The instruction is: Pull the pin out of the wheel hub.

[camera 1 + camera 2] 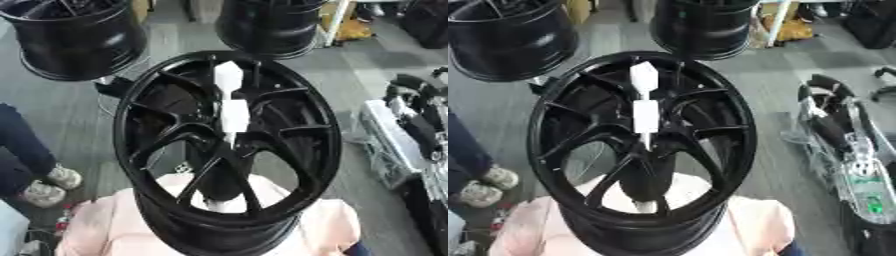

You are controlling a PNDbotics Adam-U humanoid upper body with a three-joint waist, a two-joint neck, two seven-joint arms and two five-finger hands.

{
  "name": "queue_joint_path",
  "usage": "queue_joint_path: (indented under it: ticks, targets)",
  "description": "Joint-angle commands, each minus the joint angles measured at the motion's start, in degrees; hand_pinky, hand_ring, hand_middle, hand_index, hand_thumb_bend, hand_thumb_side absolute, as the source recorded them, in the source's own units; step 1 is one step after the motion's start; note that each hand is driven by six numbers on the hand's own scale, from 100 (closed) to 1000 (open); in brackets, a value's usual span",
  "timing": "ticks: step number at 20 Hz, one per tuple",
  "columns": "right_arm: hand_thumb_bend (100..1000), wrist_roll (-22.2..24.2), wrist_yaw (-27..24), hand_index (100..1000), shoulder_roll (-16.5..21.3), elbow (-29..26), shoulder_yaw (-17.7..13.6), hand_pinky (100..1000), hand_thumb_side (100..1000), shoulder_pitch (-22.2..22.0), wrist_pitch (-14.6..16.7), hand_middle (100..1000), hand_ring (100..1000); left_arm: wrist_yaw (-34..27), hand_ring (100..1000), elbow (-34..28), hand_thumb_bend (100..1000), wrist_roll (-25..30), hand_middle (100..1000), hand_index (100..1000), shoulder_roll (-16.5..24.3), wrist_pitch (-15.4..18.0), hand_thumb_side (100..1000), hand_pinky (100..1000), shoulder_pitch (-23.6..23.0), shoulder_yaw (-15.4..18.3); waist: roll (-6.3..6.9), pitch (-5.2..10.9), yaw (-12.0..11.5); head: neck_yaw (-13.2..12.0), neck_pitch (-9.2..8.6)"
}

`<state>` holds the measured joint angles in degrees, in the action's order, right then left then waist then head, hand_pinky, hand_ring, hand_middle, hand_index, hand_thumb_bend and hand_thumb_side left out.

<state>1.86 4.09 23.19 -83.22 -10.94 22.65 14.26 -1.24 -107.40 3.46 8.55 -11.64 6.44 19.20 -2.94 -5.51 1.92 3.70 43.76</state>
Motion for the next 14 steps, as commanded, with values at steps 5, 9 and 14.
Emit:
queue_joint_path:
  ticks: [5,9,14]
  targets:
    - [279,9.4,2.2,846,10.2,3.0,7.2,718,420,12.2,3.1,772,674,0.0,586,-0.8,239,1.0,583,611,1.0,0.2,622,682,0.3,-0.8,0.0,0.8,-0.9,0.8,0.03]
    - [298,16.6,2.9,861,12.4,7.5,11.9,731,417,20.1,6.0,787,690,0.2,586,-0.7,239,1.3,583,611,1.1,0.3,622,682,0.3,-0.9,-0.15,0.75,-1.7,1.4,-0.16]
    - [329,28.7,3.4,901,11.3,12.3,18.4,770,421,28.5,10.5,855,764,0.3,587,-0.7,237,1.8,583,611,1.3,0.3,624,682,0.4,-1.2,-0.59,0.55,-2.6,2.1,-0.51]
